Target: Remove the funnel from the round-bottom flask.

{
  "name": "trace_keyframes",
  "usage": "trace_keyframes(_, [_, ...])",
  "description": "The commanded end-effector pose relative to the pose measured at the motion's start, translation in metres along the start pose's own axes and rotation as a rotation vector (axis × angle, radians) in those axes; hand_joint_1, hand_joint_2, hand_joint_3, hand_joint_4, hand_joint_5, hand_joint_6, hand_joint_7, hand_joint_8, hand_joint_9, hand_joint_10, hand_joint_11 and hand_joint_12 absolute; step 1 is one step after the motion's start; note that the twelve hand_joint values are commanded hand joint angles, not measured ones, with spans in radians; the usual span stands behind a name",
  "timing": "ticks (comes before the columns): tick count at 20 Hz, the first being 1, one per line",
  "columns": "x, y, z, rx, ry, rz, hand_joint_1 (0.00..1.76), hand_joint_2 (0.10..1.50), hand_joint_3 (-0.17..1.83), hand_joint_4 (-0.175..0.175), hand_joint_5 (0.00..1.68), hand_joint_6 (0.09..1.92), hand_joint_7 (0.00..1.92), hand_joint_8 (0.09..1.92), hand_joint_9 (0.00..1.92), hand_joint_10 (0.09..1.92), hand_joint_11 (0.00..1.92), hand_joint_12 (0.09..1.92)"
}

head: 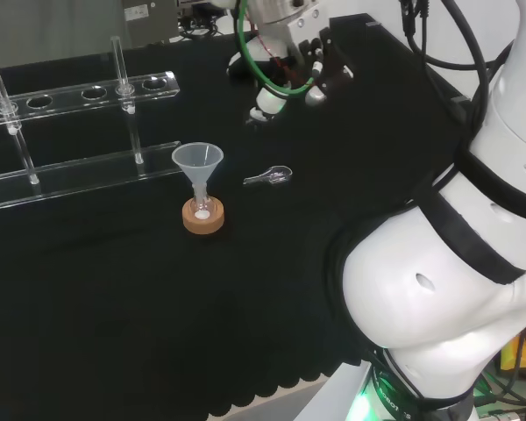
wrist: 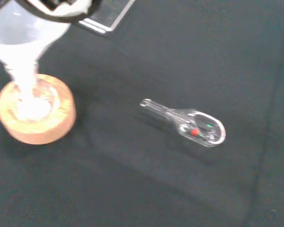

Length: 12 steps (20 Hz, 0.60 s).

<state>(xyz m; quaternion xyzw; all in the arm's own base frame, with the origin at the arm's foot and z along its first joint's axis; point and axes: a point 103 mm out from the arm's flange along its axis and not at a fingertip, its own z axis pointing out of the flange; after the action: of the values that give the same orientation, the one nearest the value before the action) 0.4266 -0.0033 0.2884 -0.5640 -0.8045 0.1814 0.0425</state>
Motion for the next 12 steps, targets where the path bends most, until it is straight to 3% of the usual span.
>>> trace_keyframes(1, [0.043, 0.007, -0.012, 0.078, 0.01, -0.045, 0.72, 0.67, 0.52, -0.042, 0.36, 0.19, 0.43, 0.64, 0.8, 0.09, 0.4, 1.29])
trace_keyframes(4, [0.053, 0.015, -0.012, 0.126, 0.017, -0.055, 0.68, 0.68, 0.48, -0.052, 0.27, 0.09, 0.32, 0.65, 0.74, 0.09, 0.37, 1.3])
trace_keyframes(9, [0.062, 0.023, -0.011, 0.183, 0.05, -0.081, 0.59, 0.67, 0.41, -0.057, 0.16, 0.09, 0.17, 0.66, 0.59, 0.09, 0.35, 1.34])
trace_keyframes(12, [0.066, 0.026, -0.01, 0.179, 0.059, -0.091, 0.54, 0.68, 0.35, -0.056, 0.12, 0.09, 0.1, 0.67, 0.54, 0.09, 0.35, 1.35])
